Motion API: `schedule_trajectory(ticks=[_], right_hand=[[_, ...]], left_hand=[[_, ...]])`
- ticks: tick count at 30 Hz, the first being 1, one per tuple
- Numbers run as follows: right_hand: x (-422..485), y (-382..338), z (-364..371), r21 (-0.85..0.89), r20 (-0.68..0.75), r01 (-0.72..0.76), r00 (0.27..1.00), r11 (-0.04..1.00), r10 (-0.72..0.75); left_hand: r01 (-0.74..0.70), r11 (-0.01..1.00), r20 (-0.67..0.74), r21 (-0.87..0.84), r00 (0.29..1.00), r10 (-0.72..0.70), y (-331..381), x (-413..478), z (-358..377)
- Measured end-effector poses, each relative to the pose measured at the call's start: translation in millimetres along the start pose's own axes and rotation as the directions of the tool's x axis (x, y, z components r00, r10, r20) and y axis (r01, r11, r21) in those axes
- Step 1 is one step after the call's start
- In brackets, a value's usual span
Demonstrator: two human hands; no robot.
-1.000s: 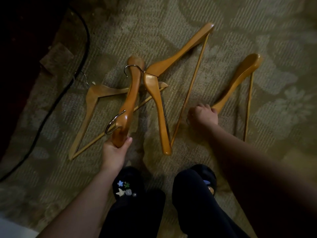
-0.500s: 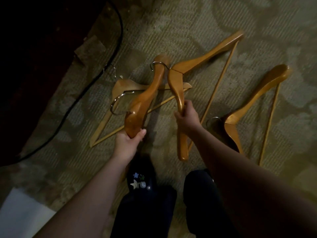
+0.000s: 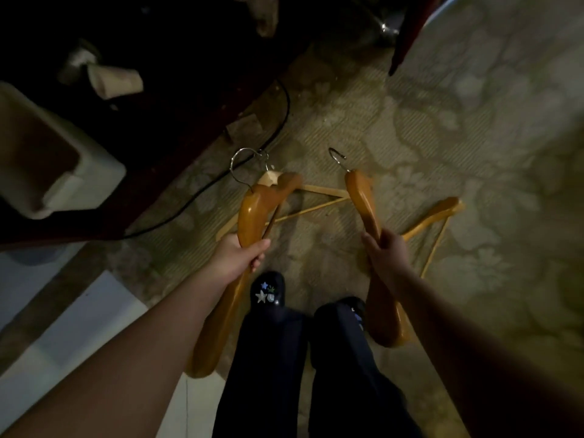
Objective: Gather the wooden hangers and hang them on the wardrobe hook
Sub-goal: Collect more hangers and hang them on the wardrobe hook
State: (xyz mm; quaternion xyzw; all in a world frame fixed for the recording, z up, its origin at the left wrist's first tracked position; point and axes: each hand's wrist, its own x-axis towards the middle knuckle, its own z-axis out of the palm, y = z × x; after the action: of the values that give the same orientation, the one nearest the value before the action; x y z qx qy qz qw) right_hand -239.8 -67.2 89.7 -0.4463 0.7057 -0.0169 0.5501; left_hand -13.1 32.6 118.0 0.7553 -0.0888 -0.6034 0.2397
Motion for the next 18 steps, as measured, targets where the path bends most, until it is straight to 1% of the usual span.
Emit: schedule_trajectory(ticks=[2,4,9,12,14,15,17,18], right_hand=[[-45,-18,-15,-0.031,0.038,-0.043,0.998,0.999,0.044],[-89,-40,-27,-0.083,0.096,-0.049,0.994,0.995,0.057],[-191,-101,-47,-0.229,0.208,0.027,0.978,0.973,0.022],[-238,-138,-53,-0.326,0.258,0.113,0.966,0.939,-0.027],[-262,-162,-56,-0.33,0.316,0.142,0.948,0.933,-0.033],[-272,-172,-56,-0.305,0.348,0.139,0.937,0.942,-0.026],[-287,-192,-54,-0.223,0.418,0.099,0.909,0.97,0.003],[-292,-200,-53,-0.211,0.439,0.095,0.899,0.973,0.008]], left_hand=[[-0.002,1.0,0.003,0.021,1.0,0.002,14,-43,-11],[-0.009,0.999,0.0,0.053,1.0,0.009,29,-88,-23],[-0.036,0.999,0.037,0.024,0.999,0.035,55,-193,-57],[-0.05,0.998,0.026,-0.03,0.998,0.051,54,-242,-82],[-0.052,0.998,0.01,-0.021,0.999,0.052,46,-269,-95],[-0.044,0.999,-0.019,-0.017,0.999,0.044,41,-279,-100],[-0.013,1.0,-0.113,-0.009,0.994,0.012,28,-299,-107],[0.006,1.0,-0.155,-0.002,0.988,-0.007,22,-308,-110]])
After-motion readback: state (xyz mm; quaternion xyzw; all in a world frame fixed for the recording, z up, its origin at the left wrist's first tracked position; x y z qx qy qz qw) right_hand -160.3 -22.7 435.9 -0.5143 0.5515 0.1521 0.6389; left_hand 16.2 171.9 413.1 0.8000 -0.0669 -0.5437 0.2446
